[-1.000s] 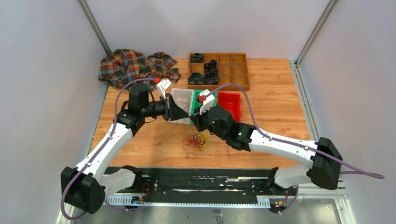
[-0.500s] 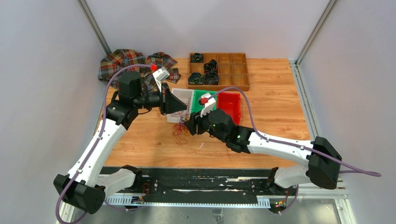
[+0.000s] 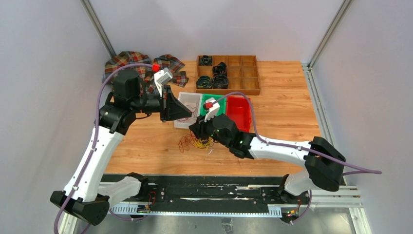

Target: Untangle the cables

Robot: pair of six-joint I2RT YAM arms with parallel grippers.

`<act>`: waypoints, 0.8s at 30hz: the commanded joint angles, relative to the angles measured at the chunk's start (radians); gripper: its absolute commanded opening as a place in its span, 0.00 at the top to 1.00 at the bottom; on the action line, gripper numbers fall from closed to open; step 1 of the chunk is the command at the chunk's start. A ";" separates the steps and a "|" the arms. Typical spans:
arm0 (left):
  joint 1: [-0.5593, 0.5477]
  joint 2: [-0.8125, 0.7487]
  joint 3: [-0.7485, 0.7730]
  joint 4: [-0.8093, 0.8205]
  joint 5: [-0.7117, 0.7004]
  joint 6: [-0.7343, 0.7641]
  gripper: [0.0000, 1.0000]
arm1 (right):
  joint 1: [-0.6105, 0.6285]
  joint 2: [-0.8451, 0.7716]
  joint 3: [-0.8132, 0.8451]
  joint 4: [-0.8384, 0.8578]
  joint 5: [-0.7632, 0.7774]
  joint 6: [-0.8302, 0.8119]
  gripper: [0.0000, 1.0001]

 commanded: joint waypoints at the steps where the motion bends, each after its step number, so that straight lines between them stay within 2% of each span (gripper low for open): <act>1: 0.002 -0.010 0.090 -0.057 0.035 0.043 0.99 | -0.014 -0.010 -0.067 0.058 -0.018 0.028 0.73; 8: 0.003 0.036 0.281 -0.060 -0.017 0.056 0.99 | -0.014 -0.049 -0.231 0.102 -0.016 0.115 0.73; 12: 0.002 0.069 0.408 -0.009 -0.074 0.029 0.99 | -0.014 -0.040 -0.291 0.135 -0.038 0.160 0.68; 18: 0.003 0.081 0.526 0.164 -0.200 -0.046 0.99 | -0.013 -0.001 -0.331 0.154 -0.061 0.193 0.55; 24: 0.002 0.113 0.681 0.239 -0.357 -0.008 0.99 | -0.012 0.024 -0.361 0.165 -0.054 0.213 0.53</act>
